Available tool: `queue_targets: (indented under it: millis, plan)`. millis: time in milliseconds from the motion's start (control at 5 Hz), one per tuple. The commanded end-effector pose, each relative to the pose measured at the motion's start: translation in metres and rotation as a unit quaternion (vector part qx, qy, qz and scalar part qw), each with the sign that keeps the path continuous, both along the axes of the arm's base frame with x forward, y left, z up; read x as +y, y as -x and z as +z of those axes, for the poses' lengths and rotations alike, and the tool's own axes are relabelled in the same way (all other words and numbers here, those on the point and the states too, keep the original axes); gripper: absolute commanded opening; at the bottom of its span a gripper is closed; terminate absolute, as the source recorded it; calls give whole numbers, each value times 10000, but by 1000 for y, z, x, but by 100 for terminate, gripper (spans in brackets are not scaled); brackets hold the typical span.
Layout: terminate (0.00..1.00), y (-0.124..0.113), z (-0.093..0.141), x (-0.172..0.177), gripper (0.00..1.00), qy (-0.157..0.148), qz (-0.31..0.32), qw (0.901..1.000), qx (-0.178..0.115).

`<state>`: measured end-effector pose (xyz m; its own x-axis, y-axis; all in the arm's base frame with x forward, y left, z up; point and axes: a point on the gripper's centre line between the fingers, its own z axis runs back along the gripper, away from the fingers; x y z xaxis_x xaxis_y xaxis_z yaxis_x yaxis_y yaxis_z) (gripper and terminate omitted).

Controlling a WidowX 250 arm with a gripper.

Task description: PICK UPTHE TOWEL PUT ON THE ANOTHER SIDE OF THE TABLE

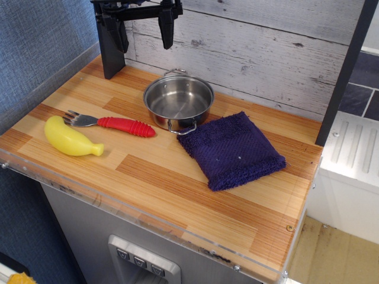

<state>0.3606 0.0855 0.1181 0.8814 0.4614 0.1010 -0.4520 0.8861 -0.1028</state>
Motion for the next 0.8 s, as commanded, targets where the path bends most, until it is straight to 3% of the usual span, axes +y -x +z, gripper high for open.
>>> queue_targets:
  millis: [0,400,600]
  plan:
    - [0,0,0,0,100,0,0,10000,0]
    - [0,6,15,-35,100,62,66,9997,-240]
    - [0,12,13,-58,100,-35,-555,9982,-234]
